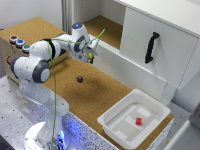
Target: Place the yellow object inside the left cabinet
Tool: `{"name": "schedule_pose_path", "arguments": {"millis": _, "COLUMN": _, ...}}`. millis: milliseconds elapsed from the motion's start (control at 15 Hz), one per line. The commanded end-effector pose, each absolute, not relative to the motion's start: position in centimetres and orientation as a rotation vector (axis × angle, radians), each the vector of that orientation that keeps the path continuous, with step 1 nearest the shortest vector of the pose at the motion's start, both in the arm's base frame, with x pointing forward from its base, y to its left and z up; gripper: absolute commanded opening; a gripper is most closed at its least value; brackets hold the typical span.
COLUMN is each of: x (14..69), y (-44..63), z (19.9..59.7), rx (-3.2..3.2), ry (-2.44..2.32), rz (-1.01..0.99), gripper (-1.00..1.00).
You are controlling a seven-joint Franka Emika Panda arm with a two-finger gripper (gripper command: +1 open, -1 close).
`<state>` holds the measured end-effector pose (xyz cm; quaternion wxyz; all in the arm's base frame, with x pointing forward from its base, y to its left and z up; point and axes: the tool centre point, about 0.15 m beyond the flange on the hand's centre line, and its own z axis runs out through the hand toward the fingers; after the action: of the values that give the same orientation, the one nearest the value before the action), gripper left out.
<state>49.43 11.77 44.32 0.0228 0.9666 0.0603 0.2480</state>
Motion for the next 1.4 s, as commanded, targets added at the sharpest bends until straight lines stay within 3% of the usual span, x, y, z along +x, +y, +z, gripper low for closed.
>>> {"name": "schedule_pose_path", "arguments": {"millis": 0, "x": 56.8, "y": 16.3, "z": 50.5, "rx": 3.027, "ry": 0.051, "rz": 0.540, "gripper": -1.00}}
{"name": "schedule_pose_path", "arguments": {"millis": 200, "x": 59.3, "y": 19.7, "z": 51.8, "rx": 3.045, "ry": 0.074, "rz": 0.540, "gripper": -1.00}}
{"name": "schedule_pose_path", "arguments": {"millis": 1133, "x": 67.9, "y": 21.8, "z": 47.8, "rx": 2.963, "ry": -0.092, "rz": 0.572, "gripper": -1.00}}
{"name": "schedule_pose_path", "arguments": {"millis": 1200, "x": 67.8, "y": 21.7, "z": 47.9, "rx": 2.962, "ry": -0.104, "rz": 0.582, "gripper": 1.00}}
{"name": "schedule_pose_path", "arguments": {"millis": 1333, "x": 66.8, "y": 21.4, "z": 49.2, "rx": 2.964, "ry": -0.114, "rz": 0.673, "gripper": 1.00}}
